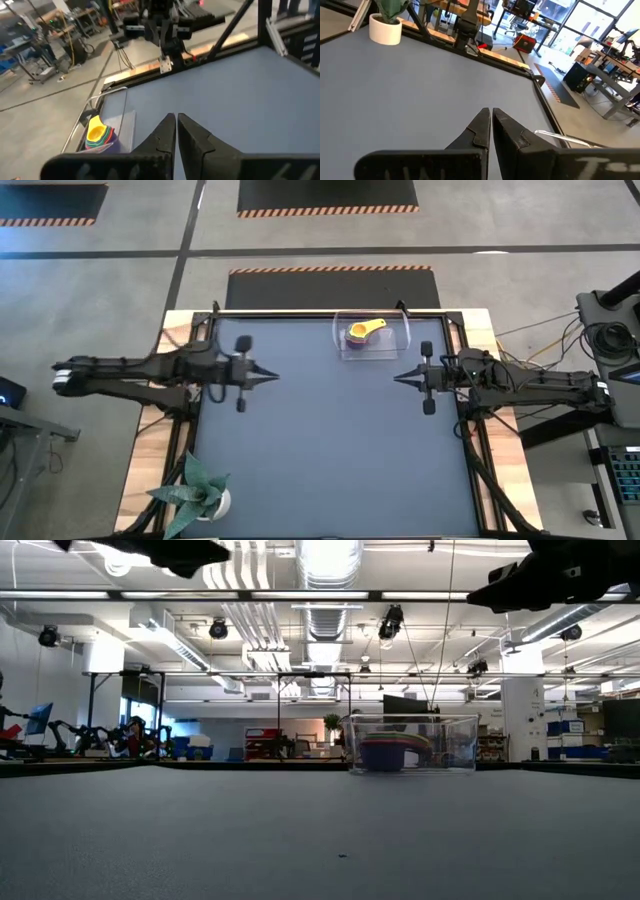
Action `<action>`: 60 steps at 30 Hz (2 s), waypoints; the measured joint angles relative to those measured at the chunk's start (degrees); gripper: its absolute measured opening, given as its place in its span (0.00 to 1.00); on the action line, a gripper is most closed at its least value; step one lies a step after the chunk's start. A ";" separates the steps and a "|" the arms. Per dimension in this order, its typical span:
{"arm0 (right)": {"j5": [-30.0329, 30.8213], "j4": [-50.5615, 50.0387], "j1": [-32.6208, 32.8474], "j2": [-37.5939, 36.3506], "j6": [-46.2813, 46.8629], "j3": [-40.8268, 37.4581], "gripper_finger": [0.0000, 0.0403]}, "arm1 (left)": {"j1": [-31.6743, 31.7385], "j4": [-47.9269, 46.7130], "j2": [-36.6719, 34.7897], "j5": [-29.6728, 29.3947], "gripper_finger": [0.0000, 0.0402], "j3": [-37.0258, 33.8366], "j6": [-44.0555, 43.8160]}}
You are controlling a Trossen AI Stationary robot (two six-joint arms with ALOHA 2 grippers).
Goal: Nest measuring cups in basket
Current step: Return to Home Position
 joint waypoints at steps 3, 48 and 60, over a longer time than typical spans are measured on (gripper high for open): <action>-0.01 0.02 0.00 -0.58 0.48 -0.37 0.02 | 0.00 -0.04 -7.55 -0.04 0.00 -4.24 -1.48; 0.47 -1.17 -0.02 -25.89 3.04 -14.04 0.02 | 0.04 -1.17 -47.72 -4.32 0.00 -32.04 -8.08; 1.59 12.31 0.00 -25.46 7.56 -23.32 0.02 | 0.07 8.94 -47.11 -4.22 0.00 -40.34 -8.29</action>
